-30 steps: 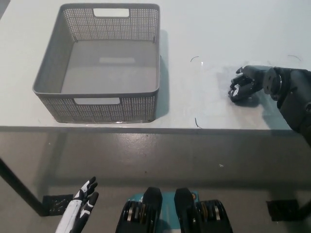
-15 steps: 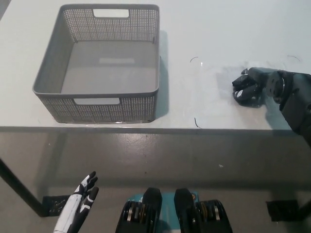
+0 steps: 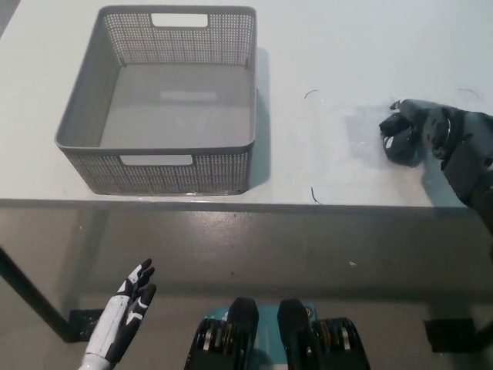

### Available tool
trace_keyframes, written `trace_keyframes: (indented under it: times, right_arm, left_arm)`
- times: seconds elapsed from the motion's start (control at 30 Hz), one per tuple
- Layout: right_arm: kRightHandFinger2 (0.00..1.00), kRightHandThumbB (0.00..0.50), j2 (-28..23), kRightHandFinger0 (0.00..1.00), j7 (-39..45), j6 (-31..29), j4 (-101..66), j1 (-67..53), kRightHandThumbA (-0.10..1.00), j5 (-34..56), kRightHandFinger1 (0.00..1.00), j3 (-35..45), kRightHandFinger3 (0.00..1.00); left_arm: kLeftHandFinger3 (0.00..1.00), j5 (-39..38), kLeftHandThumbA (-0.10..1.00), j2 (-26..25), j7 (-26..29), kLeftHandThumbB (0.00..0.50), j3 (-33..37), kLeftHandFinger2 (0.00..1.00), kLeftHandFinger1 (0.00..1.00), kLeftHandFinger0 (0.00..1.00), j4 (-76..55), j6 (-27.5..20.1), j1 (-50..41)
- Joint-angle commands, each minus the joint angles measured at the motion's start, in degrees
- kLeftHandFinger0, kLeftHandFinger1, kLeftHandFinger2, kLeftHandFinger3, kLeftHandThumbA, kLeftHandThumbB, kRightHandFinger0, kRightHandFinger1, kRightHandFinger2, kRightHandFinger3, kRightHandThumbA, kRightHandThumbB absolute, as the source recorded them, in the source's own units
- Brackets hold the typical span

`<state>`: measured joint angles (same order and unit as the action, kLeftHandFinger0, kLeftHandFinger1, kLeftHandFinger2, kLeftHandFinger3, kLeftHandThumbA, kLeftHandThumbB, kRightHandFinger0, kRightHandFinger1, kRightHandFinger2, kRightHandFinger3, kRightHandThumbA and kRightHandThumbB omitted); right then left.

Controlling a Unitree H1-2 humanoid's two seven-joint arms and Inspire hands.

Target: Use the right hand to pick up a webcam and put it into a container on the left side

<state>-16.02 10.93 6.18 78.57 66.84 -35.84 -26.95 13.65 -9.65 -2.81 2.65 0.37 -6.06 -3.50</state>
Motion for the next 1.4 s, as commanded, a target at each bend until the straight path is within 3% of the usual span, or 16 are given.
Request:
trace_keyframes:
  times: [0.0, 0.1, 0.17, 0.2, 0.23, 0.3, 0.4, 0.43, 0.5, 0.53, 0.57, 0.63, 0.67, 0.83, 1.13, 1.37]
  right_arm:
    - [0.27, 0.176, -1.15, 0.03, -15.23, -6.46, 0.29, -0.73, -0.10, 6.13, 0.19, 6.05, 0.28]
    - [0.57, 0.188, -1.18, 0.01, -17.61, -9.12, -0.01, -0.86, -0.10, 7.32, 0.27, 8.36, 0.49]
    - [0.64, 0.203, -1.19, 0.02, -19.02, -10.20, -0.34, -0.70, -0.10, 8.22, 0.32, 10.32, 0.62]
    - [0.64, 0.201, -1.17, 0.02, -19.26, -10.33, -0.38, -0.67, -0.10, 8.19, 0.32, 10.61, 0.63]
    - [0.58, 0.203, -1.15, 0.15, -19.99, -10.64, -0.55, -0.54, -0.10, 8.76, 0.38, 11.74, 0.66]
    - [0.50, 0.207, -1.04, 0.01, -20.81, -11.30, -0.78, -0.47, -0.10, 9.96, 0.26, 13.54, 0.62]
    - [0.69, 0.204, -0.69, 0.00, -24.27, -13.23, -1.75, 0.26, -0.10, 11.09, 0.25, 15.80, 0.63]
    - [0.79, 0.201, -0.59, 0.00, -25.03, -13.49, -2.01, 0.57, -0.10, 11.15, 0.32, 16.19, 0.64]
    - [0.83, 0.192, -0.24, 0.04, -26.36, -14.57, -3.63, 1.64, -0.10, 11.88, 0.44, 17.58, 0.67]
    - [0.82, 0.194, -0.25, 0.04, -26.73, -14.72, -4.11, 1.91, -0.10, 11.81, 0.44, 17.68, 0.69]
    - [0.72, 0.187, -0.30, 0.26, -27.34, -15.31, -5.24, 2.21, -0.10, 11.27, 0.57, 17.57, 0.74]
    - [0.66, 0.172, -0.41, 0.02, -26.97, -16.02, -8.09, 3.10, -0.10, 11.63, 0.26, 18.23, 0.74]
    - [0.70, 0.165, -0.39, 0.00, -26.94, -15.68, -9.25, 3.36, -0.10, 11.84, 0.22, 18.54, 0.77]
    - [0.81, 0.148, 0.06, 0.00, -25.66, -12.64, -18.83, 4.48, -0.10, 12.32, 0.30, 19.52, 0.81]
    - [0.83, 0.175, 4.02, 0.00, -20.65, -7.32, -33.55, 6.69, -0.10, 12.38, 0.38, 18.94, 0.86]
    - [0.79, 0.149, 10.55, 0.00, -20.30, -6.02, -37.21, 7.29, -0.10, 12.42, 0.34, 17.88, 0.85]
  left_arm:
    - [1.00, -0.26, 1.00, -1.21, 0.43, 0.043, -0.58, 1.00, 1.00, 1.00, -0.38, -1.61, 1.23]
    - [1.00, -0.36, 1.00, -1.24, 0.36, 0.033, -0.59, 1.00, 1.00, 1.00, -0.53, -1.58, 1.11]
    - [1.00, -0.24, 1.00, -1.32, 0.56, 0.024, -0.55, 1.00, 1.00, 1.00, -0.02, -2.44, 1.15]
    - [1.00, -0.31, 1.00, -1.31, 0.57, 0.024, -0.57, 1.00, 1.00, 1.00, 0.06, -2.52, 1.16]
    - [1.00, -0.54, 1.00, -1.25, 0.39, 0.026, -0.62, 1.00, 1.00, 1.00, -0.20, -2.04, 1.08]
    - [1.00, -0.37, 1.00, -1.25, 0.40, 0.027, -0.59, 1.00, 1.00, 1.00, -0.36, -1.78, 1.01]
    - [1.00, -0.39, 1.00, -1.29, 0.37, 0.031, -0.59, 1.00, 1.00, 1.00, -0.40, -1.85, 1.05]
    - [1.00, -0.42, 1.00, -1.29, 0.36, 0.034, -0.59, 1.00, 1.00, 1.00, -0.38, -1.86, 1.08]
    - [1.00, -0.32, 1.00, -1.38, 0.38, 0.034, -0.60, 1.00, 1.00, 1.00, -0.44, -1.91, 1.10]
    - [1.00, -0.14, 1.00, -1.38, 0.45, 0.033, -0.54, 1.00, 1.00, 1.00, -0.41, -2.00, 1.09]
    - [1.00, 0.06, 1.00, -1.37, 0.50, 0.028, -0.53, 1.00, 1.00, 1.00, -0.49, -1.72, 1.09]
    - [1.00, 0.14, 1.00, -1.32, 0.48, 0.023, -0.53, 1.00, 1.00, 1.00, -0.74, -1.33, 1.03]
    - [1.00, 0.12, 1.00, -1.32, 0.48, 0.021, -0.52, 1.00, 1.00, 1.00, -0.70, -1.37, 1.05]
    - [1.00, 0.06, 1.00, -1.45, 0.32, 0.019, -0.40, 1.00, 1.00, 1.00, -0.49, -1.73, 1.09]
    - [1.00, 0.47, 1.00, -1.71, 0.24, 0.022, -0.14, 1.00, 1.00, 1.00, -0.87, -1.54, 1.03]
    - [1.00, -0.03, 1.00, -1.36, -0.47, 0.041, 0.65, 1.00, 1.00, 1.00, -1.74, -1.10, -0.52]
